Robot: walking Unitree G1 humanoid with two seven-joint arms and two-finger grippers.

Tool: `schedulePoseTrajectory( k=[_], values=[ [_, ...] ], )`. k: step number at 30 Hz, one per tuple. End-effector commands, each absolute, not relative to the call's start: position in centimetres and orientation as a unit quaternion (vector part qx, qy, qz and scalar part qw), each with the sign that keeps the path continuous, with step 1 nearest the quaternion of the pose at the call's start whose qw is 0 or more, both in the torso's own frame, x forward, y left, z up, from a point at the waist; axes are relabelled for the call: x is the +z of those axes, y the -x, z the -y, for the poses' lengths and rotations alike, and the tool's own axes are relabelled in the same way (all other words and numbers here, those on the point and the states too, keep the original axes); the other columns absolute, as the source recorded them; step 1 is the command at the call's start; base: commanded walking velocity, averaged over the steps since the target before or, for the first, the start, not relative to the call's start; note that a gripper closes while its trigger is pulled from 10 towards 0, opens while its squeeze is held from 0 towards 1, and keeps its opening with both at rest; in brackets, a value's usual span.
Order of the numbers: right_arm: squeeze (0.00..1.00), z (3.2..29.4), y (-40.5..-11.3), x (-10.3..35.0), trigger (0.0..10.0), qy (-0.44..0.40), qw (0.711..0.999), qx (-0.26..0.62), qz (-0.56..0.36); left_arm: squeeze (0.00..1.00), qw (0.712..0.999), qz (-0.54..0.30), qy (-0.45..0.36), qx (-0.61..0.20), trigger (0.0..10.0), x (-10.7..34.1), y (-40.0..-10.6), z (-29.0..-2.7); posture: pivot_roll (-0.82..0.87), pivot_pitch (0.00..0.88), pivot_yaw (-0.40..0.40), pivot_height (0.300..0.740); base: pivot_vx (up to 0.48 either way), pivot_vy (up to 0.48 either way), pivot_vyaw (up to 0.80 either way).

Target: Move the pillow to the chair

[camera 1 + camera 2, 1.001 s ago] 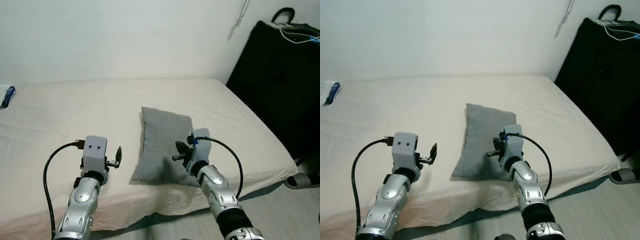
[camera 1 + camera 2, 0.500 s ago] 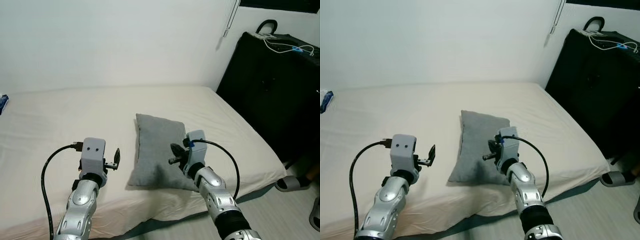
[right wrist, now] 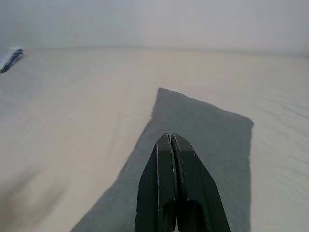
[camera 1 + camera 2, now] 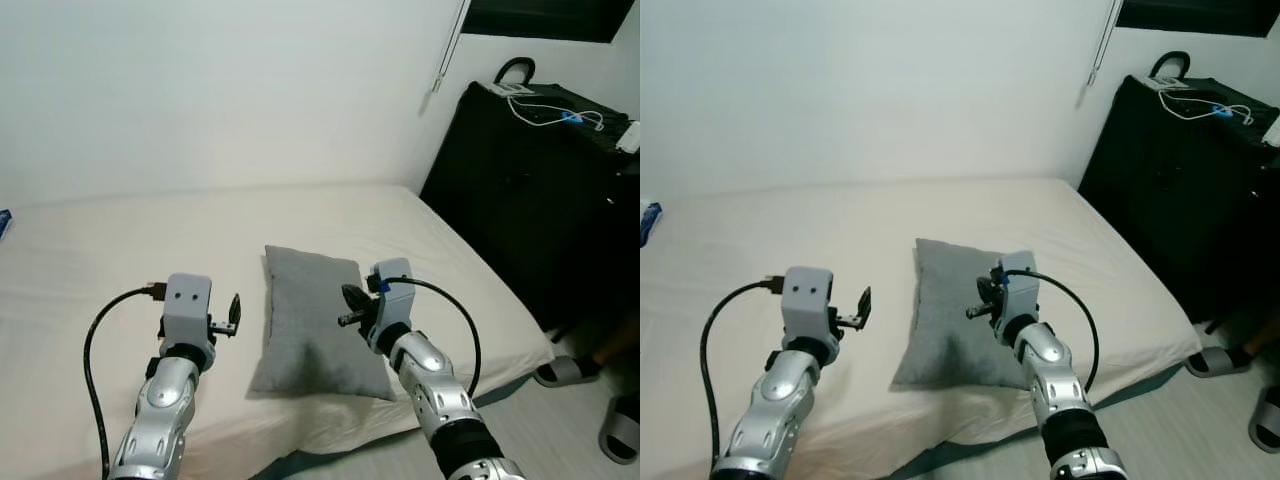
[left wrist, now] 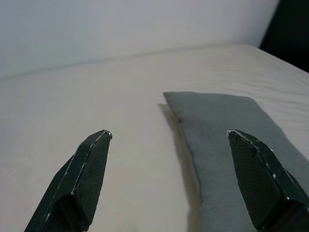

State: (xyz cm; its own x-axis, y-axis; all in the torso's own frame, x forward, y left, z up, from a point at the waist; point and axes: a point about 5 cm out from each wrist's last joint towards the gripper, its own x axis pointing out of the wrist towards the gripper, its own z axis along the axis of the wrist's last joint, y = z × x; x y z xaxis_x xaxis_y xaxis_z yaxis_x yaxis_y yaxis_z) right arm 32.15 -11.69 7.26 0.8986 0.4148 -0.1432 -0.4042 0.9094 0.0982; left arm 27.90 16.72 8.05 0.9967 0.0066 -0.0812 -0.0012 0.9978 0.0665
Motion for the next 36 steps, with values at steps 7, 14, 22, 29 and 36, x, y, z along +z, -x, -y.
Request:
schedulePoseTrajectory(
  k=[7, 14, 22, 29, 36],
  values=[
    [0.00, 12.0, -32.1, 7.2, 10.0, -0.035, 0.975, 0.206, -0.081, 0.00, 0.999, -0.044, -0.031, 0.000, 10.0, 7.8, -27.9, -16.5, 0.04, 0.000, -0.146, 0.740, 0.000, 0.000, 0.00],
    [0.00, 11.8, -31.4, 4.4, 10.0, 0.022, 0.963, 0.212, -0.164, 0.00, 0.996, -0.081, -0.036, 0.006, 10.0, 5.7, -27.2, -16.9, 0.04, 0.000, -0.149, 0.740, 0.000, 0.000, 0.00],
    [0.00, 12.1, -29.9, 1.9, 10.0, 0.053, 0.951, 0.215, -0.216, 0.00, 0.987, -0.150, -0.058, -0.021, 10.0, 2.2, -25.4, -16.4, 0.04, 0.000, -0.139, 0.740, 0.000, 0.000, 0.00],
    [0.00, 12.2, -30.1, 1.9, 10.0, 0.066, 0.954, 0.204, -0.208, 0.00, 0.987, -0.152, -0.037, -0.045, 10.0, 2.2, -25.1, -15.3, 0.05, 0.000, -0.133, 0.740, 0.000, 0.000, 0.00],
    [0.00, 11.9, -30.6, 2.4, 10.0, 0.061, 0.957, 0.206, -0.193, 0.00, 0.990, -0.130, -0.027, -0.037, 10.0, 2.8, -25.7, -14.9, 0.05, 0.000, -0.135, 0.740, 0.000, 0.000, 0.00]
  ],
)
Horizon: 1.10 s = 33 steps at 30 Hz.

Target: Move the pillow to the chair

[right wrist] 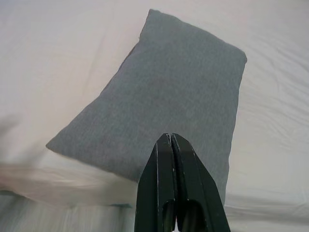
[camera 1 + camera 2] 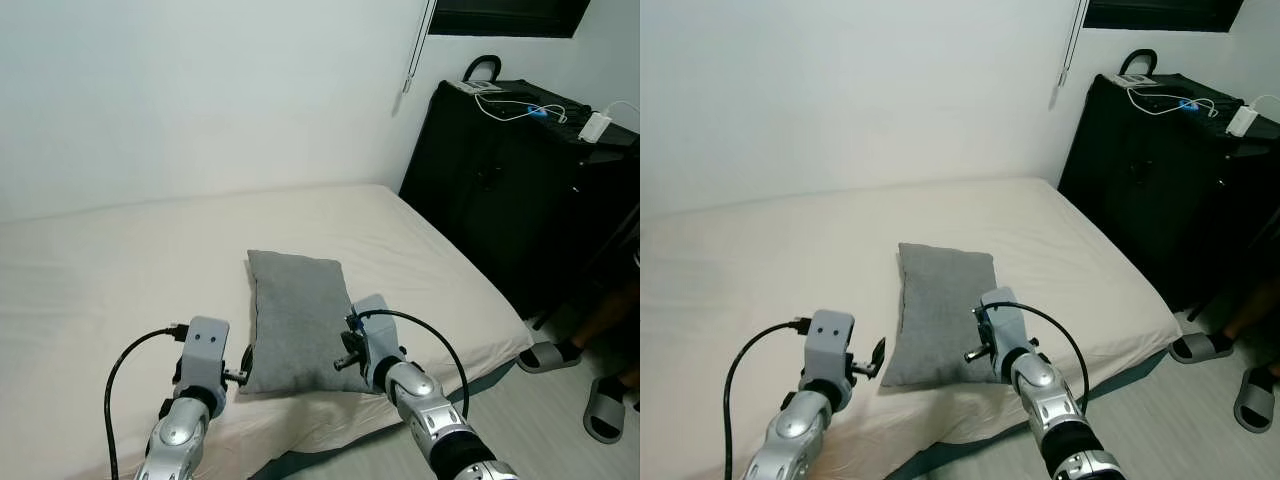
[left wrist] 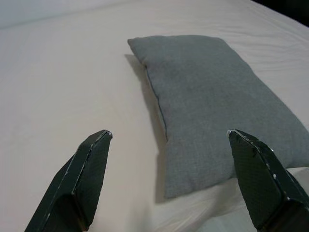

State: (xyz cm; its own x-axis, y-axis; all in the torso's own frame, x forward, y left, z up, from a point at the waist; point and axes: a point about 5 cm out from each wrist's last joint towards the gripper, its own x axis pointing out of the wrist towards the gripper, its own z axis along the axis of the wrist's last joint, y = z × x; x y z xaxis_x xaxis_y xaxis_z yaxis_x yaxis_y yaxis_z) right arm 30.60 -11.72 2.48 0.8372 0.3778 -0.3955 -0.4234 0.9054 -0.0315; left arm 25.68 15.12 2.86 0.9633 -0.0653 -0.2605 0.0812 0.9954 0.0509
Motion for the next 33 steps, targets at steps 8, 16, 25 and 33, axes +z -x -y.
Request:
schedulePoseTrajectory(
  k=[8, 16, 25, 33],
  values=[
    [0.00, 11.7, -30.7, 2.5, 10.0, 0.061, 0.959, 0.206, -0.185, 0.00, 0.991, -0.130, -0.032, -0.027, 10.0, 2.9, -25.8, -15.1, 0.05, 0.000, -0.139, 0.740, 0.000, 0.000, 0.00],
    [0.00, 11.5, -30.9, 3.1, 10.0, 0.059, 0.960, 0.218, -0.164, 0.00, 0.991, -0.127, -0.031, -0.026, 10.0, 2.9, -25.8, -15.1, 0.05, 0.000, -0.140, 0.740, 0.000, 0.000, 0.40],
    [0.00, 11.3, -31.1, 3.3, 10.0, 0.058, 0.960, 0.222, -0.157, 0.00, 0.992, -0.122, -0.030, -0.022, 10.0, 3.1, -25.9, -15.2, 0.05, 0.000, -0.141, 0.740, 0.000, 0.000, 0.80],
    [0.00, 11.2, -31.3, 3.6, 10.0, 0.056, 0.962, 0.222, -0.151, 0.00, 0.992, -0.118, -0.029, -0.021, 10.0, 3.3, -25.9, -15.4, 0.05, 0.000, -0.140, 0.740, 0.000, 0.000, 0.80]
  ],
)
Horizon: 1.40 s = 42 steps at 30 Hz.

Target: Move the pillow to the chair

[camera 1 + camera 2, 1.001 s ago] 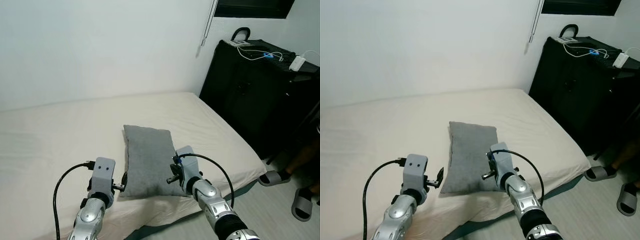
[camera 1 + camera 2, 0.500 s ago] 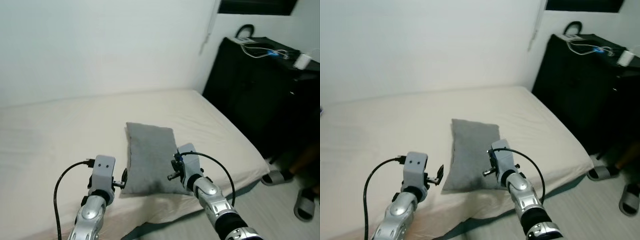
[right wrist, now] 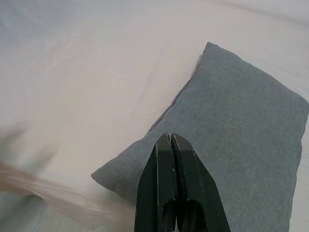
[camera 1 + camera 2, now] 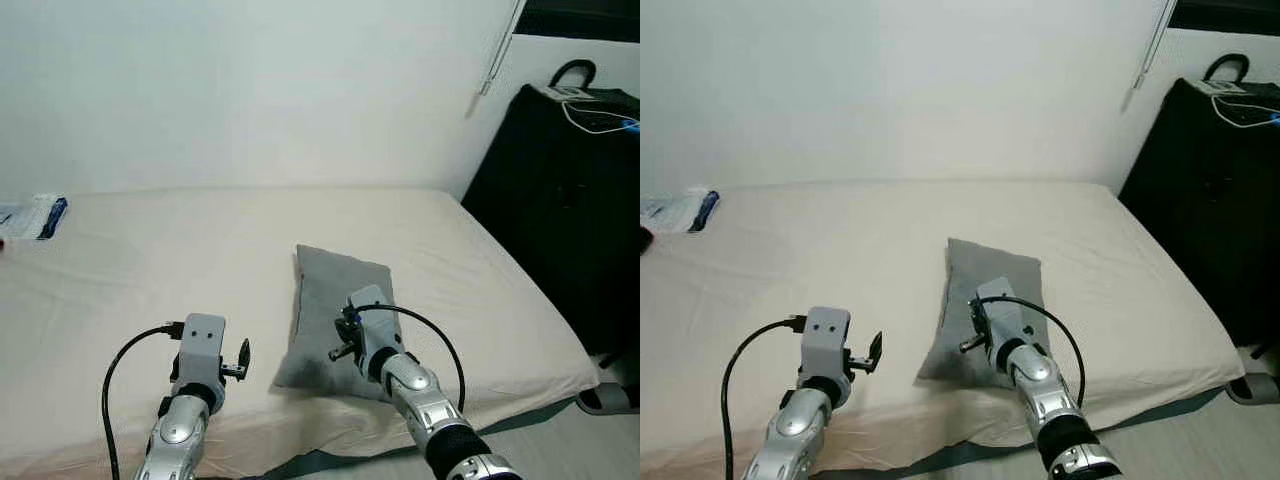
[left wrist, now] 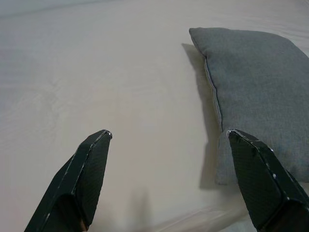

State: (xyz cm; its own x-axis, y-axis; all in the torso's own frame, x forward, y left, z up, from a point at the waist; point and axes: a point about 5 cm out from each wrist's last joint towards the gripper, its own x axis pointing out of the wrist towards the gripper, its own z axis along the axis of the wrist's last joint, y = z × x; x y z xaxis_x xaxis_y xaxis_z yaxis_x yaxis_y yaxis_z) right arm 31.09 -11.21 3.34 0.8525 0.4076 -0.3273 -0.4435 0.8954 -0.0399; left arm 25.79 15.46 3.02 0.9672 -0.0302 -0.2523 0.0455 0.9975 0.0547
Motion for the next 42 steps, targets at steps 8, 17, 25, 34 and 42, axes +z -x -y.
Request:
schedulePoseTrajectory(
  k=[8, 17, 25, 34, 42],
  values=[
    [0.00, 11.5, -31.5, 3.9, 10.0, 0.025, 0.967, 0.207, -0.146, 0.00, 0.994, -0.108, -0.019, -0.014, 10.0, 3.7, -26.1, -15.6, 0.05, 0.000, -0.143, 0.740, 0.000, 0.000, 0.10],
    [0.00, 11.5, -31.6, 4.0, 10.0, 0.026, 0.967, 0.208, -0.142, 0.00, 0.995, -0.097, -0.015, -0.018, 10.0, 4.0, -26.2, -15.6, 0.05, 0.000, -0.140, 0.740, 0.000, 0.182, 0.00],
    [0.00, 11.5, -31.6, 4.0, 10.0, 0.023, 0.968, 0.208, -0.140, 0.00, 0.995, -0.097, -0.014, -0.011, 10.0, 4.0, -26.2, -15.7, 0.05, 0.000, -0.139, 0.740, 0.000, 0.179, 0.00],
    [0.00, 11.5, -31.6, 4.1, 10.0, 0.020, 0.968, 0.211, -0.137, 0.00, 0.996, -0.083, -0.012, -0.007, 10.0, 4.3, -26.1, -15.9, 0.05, 0.000, -0.141, 0.740, 0.000, 0.000, 0.00],
    [0.00, 11.4, -31.6, 4.2, 10.0, 0.018, 0.968, 0.214, -0.133, 0.00, 0.997, -0.068, -0.011, 0.015, 10.0, 4.8, -26.1, -16.5, 0.05, 0.000, -0.142, 0.740, 0.000, -0.360, 0.00]
  ],
)
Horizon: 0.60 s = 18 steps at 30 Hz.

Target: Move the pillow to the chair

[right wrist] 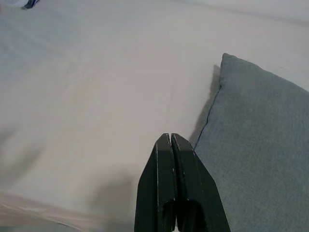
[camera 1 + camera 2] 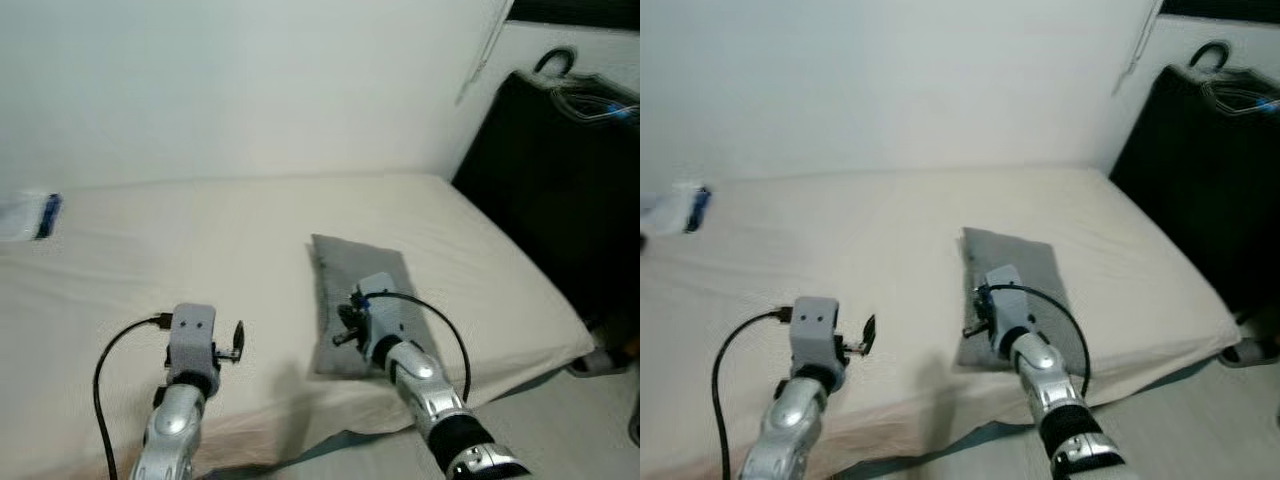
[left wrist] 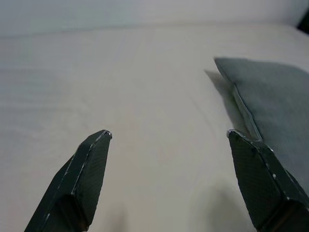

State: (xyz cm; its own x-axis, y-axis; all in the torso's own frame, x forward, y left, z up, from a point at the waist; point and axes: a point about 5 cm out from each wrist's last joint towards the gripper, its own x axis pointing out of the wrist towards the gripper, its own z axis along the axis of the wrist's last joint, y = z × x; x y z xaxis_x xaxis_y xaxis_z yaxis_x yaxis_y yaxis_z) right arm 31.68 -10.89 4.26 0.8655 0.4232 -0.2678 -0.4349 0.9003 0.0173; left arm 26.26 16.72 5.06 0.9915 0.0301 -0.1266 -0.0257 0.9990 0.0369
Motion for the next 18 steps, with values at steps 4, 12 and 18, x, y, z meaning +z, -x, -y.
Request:
schedulePoseTrajectory(
  k=[4, 12, 18],
  values=[
    [0.00, 11.44, -31.63, 4.19, 10.0, 0.018, 0.967, 0.215, -0.132, 0.00, 0.998, -0.065, -0.015, 0.014, 10.0, 4.91, -26.07, -16.57, 0.05, 0.000, -0.142, 0.740, 0.000, -0.480, 0.00],
    [0.00, 11.36, -31.69, 4.27, 10.0, 0.016, 0.968, 0.215, -0.130, 0.00, 0.997, -0.068, 0.005, 0.026, 10.0, 4.86, -26.07, -16.81, 0.06, 0.000, -0.139, 0.740, 0.000, -0.420, 0.00],
    [0.00, 11.41, -31.62, 4.15, 10.0, 0.015, 0.968, 0.214, -0.132, 0.00, 0.997, -0.068, 0.004, 0.019, 10.0, 4.83, -26.06, -16.68, 0.06, 0.000, -0.137, 0.740, 0.000, 0.000, 0.00]
  ],
)
